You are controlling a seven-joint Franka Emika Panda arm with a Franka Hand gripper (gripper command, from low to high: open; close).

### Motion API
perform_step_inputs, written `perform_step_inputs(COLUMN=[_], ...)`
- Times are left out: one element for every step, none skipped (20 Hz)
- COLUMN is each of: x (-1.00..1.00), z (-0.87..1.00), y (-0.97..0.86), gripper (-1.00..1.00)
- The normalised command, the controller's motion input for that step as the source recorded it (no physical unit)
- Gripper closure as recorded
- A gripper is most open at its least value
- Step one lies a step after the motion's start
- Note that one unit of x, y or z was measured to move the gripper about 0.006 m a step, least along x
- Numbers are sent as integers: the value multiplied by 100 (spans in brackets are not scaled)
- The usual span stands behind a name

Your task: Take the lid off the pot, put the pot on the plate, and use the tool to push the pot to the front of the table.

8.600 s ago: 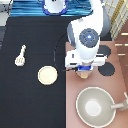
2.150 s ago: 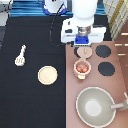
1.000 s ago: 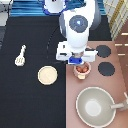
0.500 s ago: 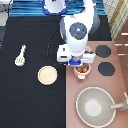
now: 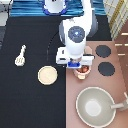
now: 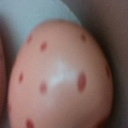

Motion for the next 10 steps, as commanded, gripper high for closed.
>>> perform_step_inputs(x=[43, 41, 37, 34, 29, 25, 22, 17, 17, 16], z=[6, 6, 8, 10, 10, 9, 9, 9, 8, 9], y=[-6, -5, -3, 0, -1, 0, -1, -2, -2, -3], gripper=[100, 100, 100, 100, 100, 100, 100, 100, 100, 100])
